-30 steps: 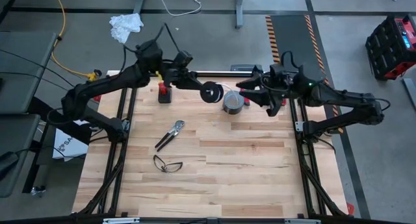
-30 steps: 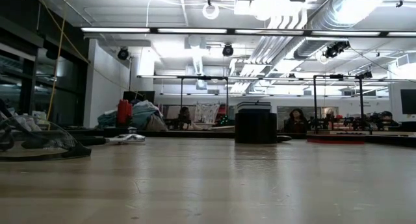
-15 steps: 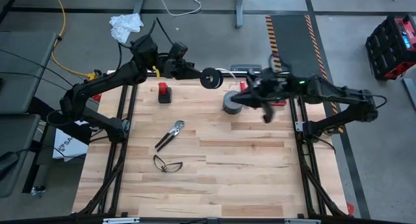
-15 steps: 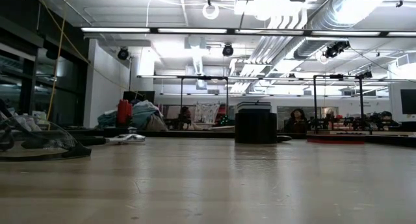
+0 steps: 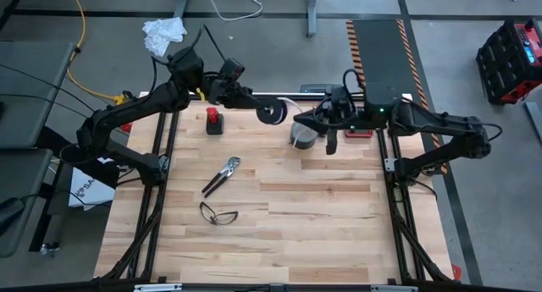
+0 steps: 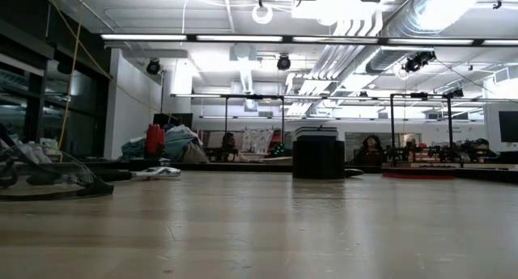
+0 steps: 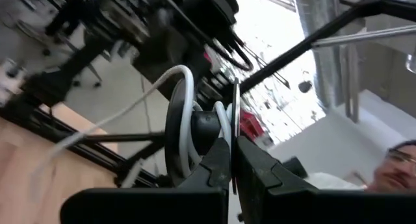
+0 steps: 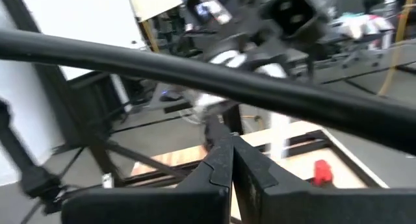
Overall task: Coil cords
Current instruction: Uncoil the white wire from the black spool
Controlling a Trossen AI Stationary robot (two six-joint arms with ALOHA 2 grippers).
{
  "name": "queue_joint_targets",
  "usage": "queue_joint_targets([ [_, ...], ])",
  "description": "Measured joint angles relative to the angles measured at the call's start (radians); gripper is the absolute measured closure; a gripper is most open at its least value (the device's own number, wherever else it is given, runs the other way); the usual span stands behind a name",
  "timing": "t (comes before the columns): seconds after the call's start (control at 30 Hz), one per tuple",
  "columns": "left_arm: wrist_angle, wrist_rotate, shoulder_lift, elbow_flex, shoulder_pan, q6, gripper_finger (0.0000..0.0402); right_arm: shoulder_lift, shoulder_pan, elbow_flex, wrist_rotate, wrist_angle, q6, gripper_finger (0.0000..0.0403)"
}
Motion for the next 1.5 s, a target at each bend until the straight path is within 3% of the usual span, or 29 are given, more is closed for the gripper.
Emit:
queue_joint_targets([
  [0.6,0.003,-0.008,0.013,0.000,-0.127,-0.043,0.0401,0.043,-0.007,0.000,0.022,0.091,-0.010,0.0403],
  [0.73,0.066,-0.062,0.017,0.000,-0.138,-0.063,0.0401,0.052,-0.007,0.000,0.020,0.099,-0.007,0.0403],
  [0.87,0.174,-0.152,0.020,0.000,-0.120,-0.086,0.0401,0.063,-0.007,0.000,0.005,0.093,-0.007,0.0403],
  [1.03,0.243,-0.166,0.011,0.001,-0.069,-0.088,0.0401,0.044,-0.006,0.000,-0.008,0.077,-0.007,0.0403],
  [1.23,0.244,-0.171,0.007,0.035,-0.027,-0.099,0.0401,-0.009,-0.006,0.000,0.023,-0.058,-0.010,0.0403],
  [1.37,0.245,-0.169,0.003,0.100,-0.008,-0.044,0.0401,-0.080,-0.006,0.000,0.122,-0.173,-0.032,0.0403],
  [1.5,0.152,-0.174,0.004,0.155,0.010,0.059,0.0401,-0.147,-0.001,0.000,0.135,-0.173,-0.003,0.0403],
])
